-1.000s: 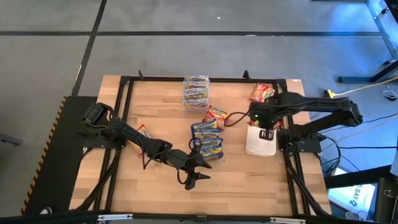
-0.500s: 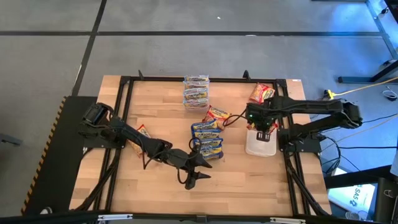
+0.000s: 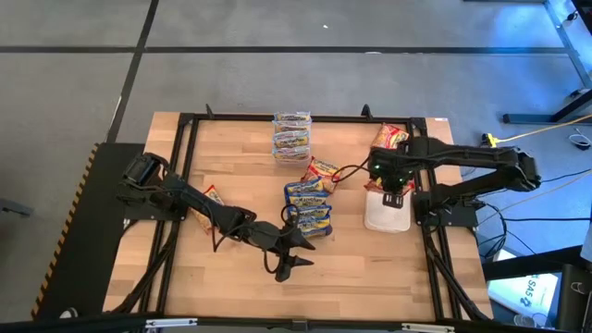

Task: Sort Maruchan noodles
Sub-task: Put the bottom left red noodle pack into the white bin

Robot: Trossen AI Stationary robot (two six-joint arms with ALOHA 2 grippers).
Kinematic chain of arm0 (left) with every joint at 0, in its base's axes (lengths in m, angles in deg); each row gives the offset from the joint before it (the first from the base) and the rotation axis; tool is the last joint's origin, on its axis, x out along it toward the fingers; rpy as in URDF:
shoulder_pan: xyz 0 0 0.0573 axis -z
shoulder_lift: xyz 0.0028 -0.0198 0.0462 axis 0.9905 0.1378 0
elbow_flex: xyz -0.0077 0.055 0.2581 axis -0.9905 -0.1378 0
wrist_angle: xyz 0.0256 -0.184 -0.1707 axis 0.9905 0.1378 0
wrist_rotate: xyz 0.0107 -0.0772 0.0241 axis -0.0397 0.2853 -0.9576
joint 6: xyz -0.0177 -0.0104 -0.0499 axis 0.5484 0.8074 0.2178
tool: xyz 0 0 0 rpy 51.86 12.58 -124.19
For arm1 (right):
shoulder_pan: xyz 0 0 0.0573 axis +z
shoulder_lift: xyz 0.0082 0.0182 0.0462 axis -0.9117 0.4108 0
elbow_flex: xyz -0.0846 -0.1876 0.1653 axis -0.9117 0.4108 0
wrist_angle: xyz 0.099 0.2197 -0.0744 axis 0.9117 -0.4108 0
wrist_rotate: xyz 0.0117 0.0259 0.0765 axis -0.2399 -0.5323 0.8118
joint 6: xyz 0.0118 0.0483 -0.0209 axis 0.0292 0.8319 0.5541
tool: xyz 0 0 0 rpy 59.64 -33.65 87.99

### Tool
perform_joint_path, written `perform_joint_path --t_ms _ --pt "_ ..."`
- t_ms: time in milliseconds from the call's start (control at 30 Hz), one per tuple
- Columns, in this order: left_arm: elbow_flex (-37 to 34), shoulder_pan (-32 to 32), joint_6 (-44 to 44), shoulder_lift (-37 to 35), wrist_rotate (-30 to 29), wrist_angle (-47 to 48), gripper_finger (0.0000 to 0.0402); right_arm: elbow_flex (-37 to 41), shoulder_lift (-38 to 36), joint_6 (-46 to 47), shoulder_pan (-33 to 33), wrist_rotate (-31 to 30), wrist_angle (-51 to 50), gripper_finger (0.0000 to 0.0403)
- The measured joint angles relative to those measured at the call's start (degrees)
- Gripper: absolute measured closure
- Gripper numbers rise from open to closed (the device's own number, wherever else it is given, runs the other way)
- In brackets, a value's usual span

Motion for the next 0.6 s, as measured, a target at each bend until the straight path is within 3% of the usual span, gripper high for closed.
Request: perform_joint_path --t_ms 233,600 --pt "0.00 0.00 0.02 0.02 0.00 -0.03 0.0203 -0.09 -1.87 0.16 -0.04 -0.95 -3.20 0.0320" --pt "0.00 0.02 0.04 0.04 0.00 -0.55 0.0203 8.96 -2.15 0.11 -0.04 -1.07 5.04 0.0320"
